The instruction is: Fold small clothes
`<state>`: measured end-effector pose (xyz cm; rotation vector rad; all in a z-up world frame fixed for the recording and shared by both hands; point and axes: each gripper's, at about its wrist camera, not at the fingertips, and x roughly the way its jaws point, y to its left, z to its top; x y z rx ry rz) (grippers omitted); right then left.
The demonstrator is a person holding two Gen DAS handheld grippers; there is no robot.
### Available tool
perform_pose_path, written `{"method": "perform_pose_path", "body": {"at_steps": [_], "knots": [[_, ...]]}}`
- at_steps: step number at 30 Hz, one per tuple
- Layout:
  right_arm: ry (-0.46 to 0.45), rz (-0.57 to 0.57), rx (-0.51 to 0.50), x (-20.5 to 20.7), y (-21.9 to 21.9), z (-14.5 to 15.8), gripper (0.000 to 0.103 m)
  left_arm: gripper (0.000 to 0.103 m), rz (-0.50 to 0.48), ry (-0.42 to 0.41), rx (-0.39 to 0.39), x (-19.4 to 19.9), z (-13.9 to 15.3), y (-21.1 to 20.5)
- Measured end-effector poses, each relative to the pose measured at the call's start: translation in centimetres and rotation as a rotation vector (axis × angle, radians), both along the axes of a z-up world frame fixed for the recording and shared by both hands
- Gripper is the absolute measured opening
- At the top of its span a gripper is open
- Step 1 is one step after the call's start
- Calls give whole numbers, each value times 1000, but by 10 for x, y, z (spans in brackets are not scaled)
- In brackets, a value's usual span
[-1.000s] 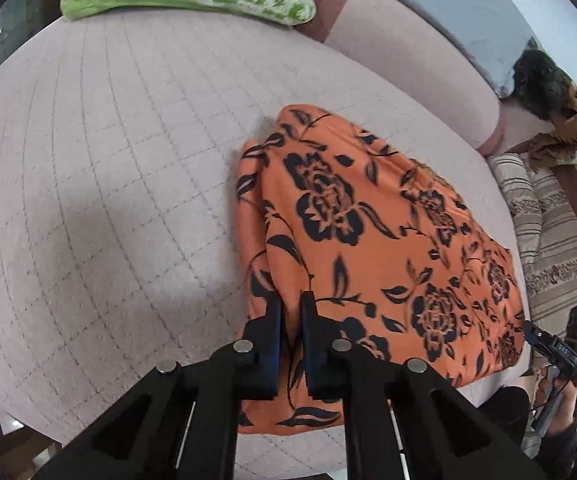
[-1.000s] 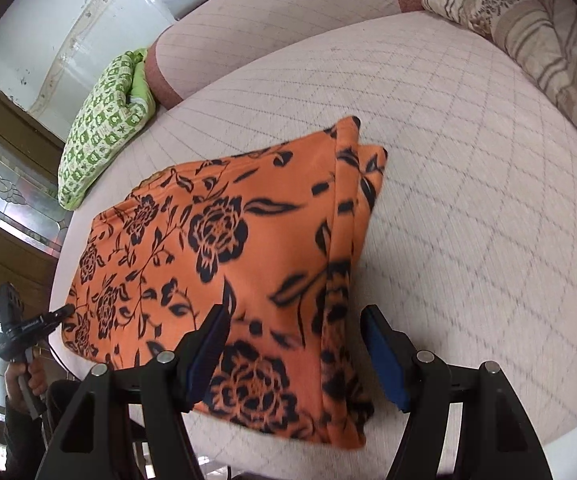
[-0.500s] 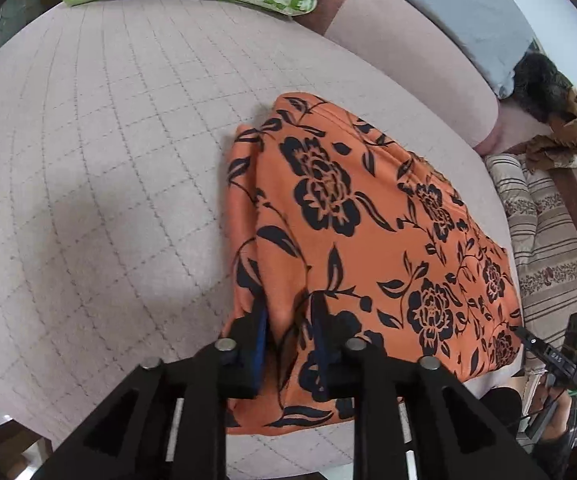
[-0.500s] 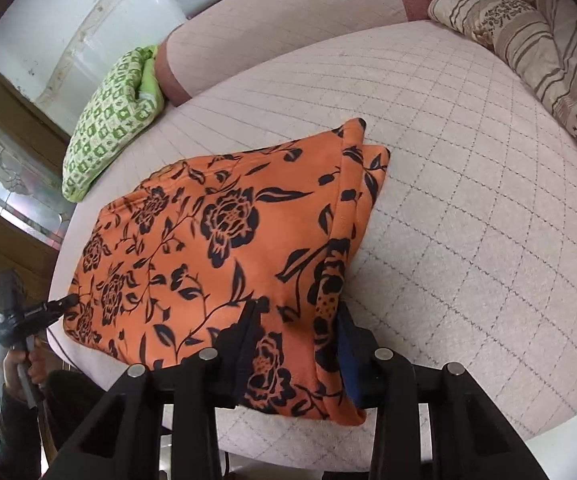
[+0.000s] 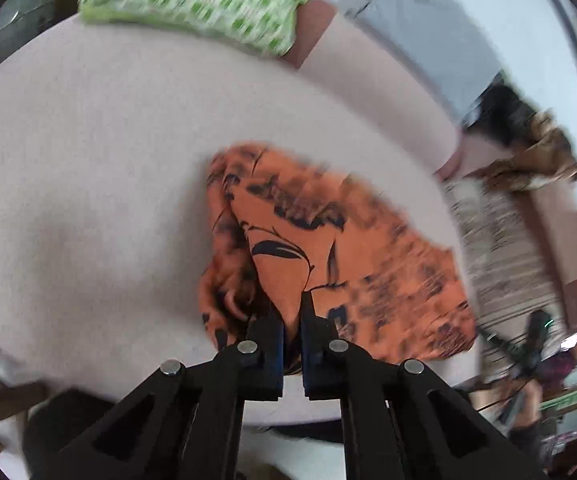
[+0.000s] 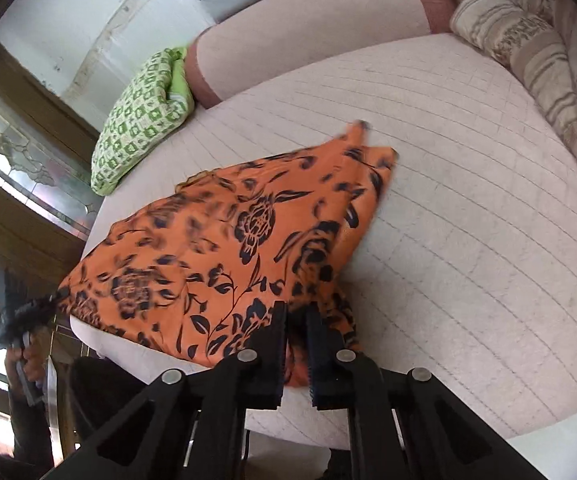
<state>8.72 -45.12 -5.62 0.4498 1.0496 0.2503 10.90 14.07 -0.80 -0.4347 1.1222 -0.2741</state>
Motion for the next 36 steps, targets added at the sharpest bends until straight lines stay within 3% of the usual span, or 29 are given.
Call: {"method": "perform_pose_path", "body": {"at_steps": [3, 5, 7, 8, 10, 11, 13, 16, 19, 20, 21, 22, 23, 25, 30, 31, 32, 33, 36], "knots": [[82, -12, -9, 6, -5, -37, 12, 10, -20, 147, 64, 14, -73, -1], [95, -30, -5, 6, -4, -53, 13, 12, 39, 129, -35, 14, -79, 10], [47, -31, 13, 2, -2, -46, 16, 24, 40, 108, -60, 16, -69, 12], [20, -24, 12, 1, -3, -40, 22, 29, 23, 87, -45, 18, -64, 11], [-25, -30, 2, 5, -5, -28, 35, 30, -13, 70, -16, 23, -57, 7], [-41, -37, 6, 10, -7, -23, 51, 31, -19, 70, -14, 26, -55, 5], [-71, -60, 9, 22, -10, -15, 70, 32, -12, 65, -22, 34, -51, 2], [-84, -49, -23, 51, -2, -13, 70, 37, 2, 61, -42, 37, -52, -6], [-49, -69, -42, 84, 1, -24, 69, 41, -12, 73, -13, 38, -57, -10], [-39, -74, -54, 91, 1, -28, 64, 41, -13, 74, -9, 37, -60, -13], [-28, -82, -65, 98, 2, -33, 56, 41, -4, 81, -8, 35, -61, -13], [-19, -76, -63, 105, 5, -38, 25, 41, 8, 87, -14, 33, -62, -8], [-2, -62, -80, 110, 10, -41, 15, 41, 20, 93, -24, 31, -62, -7], [-3, -41, -161, 109, 20, -42, 7, 41, 36, 103, -26, 27, -62, -3], [-111, -88, -296, 87, 31, -13, 7, 42, 46, -2, 32, 13, -35, 5], [-107, -94, -313, 86, 31, -15, 7, 46, 59, -45, 70, 12, -26, 7], [-96, -95, -329, 85, 33, -20, 7, 59, 72, -78, 93, 14, -21, 8], [-86, -85, -307, 84, 33, -25, 9, 69, 80, -93, 101, 18, -19, 9], [-41, -44, -176, 85, 25, -40, 12, 69, 46, -54, 83, 50, -26, 8]]}}
